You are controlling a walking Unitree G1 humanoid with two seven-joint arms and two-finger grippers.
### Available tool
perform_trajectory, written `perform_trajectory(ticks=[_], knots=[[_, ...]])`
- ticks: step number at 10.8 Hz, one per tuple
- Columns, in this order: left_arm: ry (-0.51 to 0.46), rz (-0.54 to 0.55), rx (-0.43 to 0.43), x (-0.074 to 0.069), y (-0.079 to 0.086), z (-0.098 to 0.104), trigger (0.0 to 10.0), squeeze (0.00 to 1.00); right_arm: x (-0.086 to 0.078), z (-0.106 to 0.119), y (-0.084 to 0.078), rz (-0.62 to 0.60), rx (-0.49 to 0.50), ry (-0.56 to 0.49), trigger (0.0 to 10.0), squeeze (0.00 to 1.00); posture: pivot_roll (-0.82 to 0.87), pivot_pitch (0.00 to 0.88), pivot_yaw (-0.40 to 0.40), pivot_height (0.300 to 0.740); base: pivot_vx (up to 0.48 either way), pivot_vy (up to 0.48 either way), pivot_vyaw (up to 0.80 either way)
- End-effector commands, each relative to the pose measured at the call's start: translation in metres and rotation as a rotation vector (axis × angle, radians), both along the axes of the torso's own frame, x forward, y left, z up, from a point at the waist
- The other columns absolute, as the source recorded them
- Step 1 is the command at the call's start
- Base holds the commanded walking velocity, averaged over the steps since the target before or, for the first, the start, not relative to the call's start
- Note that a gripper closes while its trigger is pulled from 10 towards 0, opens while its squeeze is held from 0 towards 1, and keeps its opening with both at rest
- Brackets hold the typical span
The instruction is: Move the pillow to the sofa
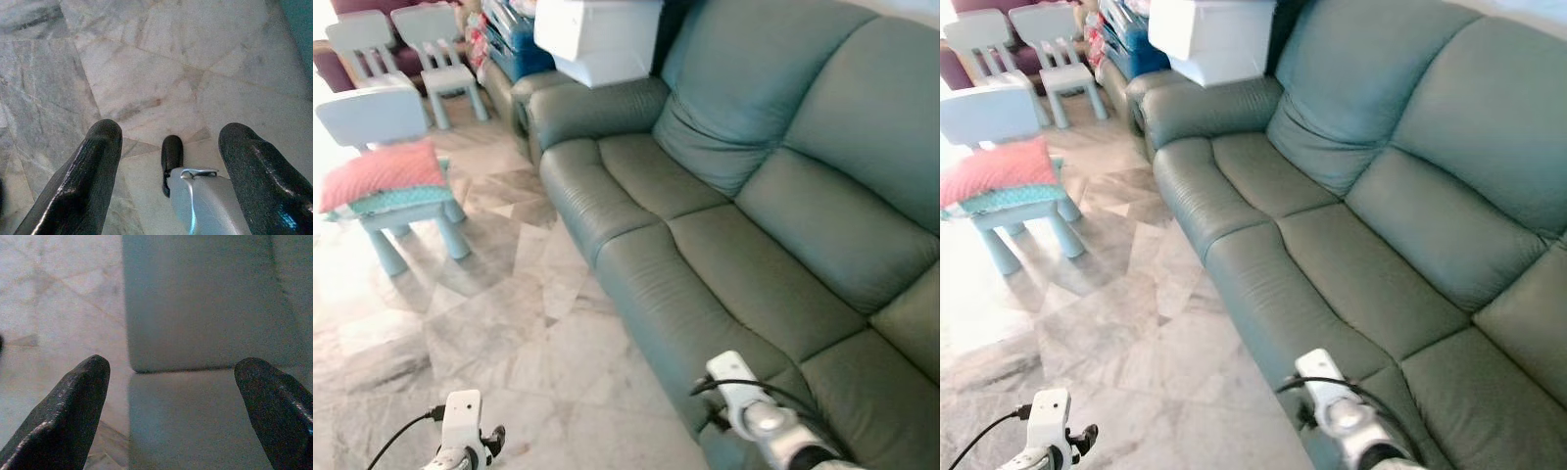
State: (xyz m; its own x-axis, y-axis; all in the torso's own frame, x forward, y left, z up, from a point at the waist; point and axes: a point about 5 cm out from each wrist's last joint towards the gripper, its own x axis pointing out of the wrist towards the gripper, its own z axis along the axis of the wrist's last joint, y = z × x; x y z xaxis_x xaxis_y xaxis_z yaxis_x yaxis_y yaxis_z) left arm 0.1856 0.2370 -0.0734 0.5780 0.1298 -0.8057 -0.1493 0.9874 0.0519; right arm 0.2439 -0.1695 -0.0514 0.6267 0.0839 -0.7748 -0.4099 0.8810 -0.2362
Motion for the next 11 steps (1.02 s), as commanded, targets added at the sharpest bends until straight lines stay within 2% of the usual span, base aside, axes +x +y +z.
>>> perform_trajectory(ticks=[1,11], knots=[[0.004,0.001,0.007,0.0,0.0039,0.001,10.0,0.0,0.005,0.0036,-0.0006,-0.002,0.007,-0.012,10.0,0.0,-0.08,0.02,-0.039,0.74,0.0,0.0,0.0],[0.016,-0.014,0.029,-0.0009,0.0046,0.0006,10.0,0.0,0.0038,0.0028,0.0024,0.055,-0.012,-0.011,10.0,0.0,-0.08,0.011,-0.037,0.74,0.0,0.474,0.0]])
